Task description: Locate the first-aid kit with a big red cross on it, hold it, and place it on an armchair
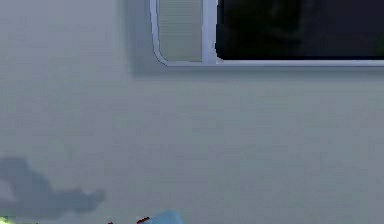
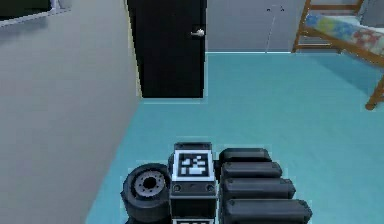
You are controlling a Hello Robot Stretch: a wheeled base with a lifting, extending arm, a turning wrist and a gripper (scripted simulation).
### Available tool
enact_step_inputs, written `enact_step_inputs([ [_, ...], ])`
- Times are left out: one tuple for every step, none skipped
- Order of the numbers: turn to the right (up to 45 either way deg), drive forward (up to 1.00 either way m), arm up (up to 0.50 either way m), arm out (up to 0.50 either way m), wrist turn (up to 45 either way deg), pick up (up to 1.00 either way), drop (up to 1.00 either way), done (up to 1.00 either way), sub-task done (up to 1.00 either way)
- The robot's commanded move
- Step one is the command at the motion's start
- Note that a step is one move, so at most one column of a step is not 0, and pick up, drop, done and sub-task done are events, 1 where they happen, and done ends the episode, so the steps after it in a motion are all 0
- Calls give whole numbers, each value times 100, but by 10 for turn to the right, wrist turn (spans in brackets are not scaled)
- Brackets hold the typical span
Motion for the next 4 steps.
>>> enact_step_inputs([
  [-450,0,0,0,0,0,0,0,0],
  [-390,0,0,0,0,0,0,0,0],
  [-450,0,0,0,0,0,0,0,0],
  [-450,0,0,0,0,0,0,0,0],
])
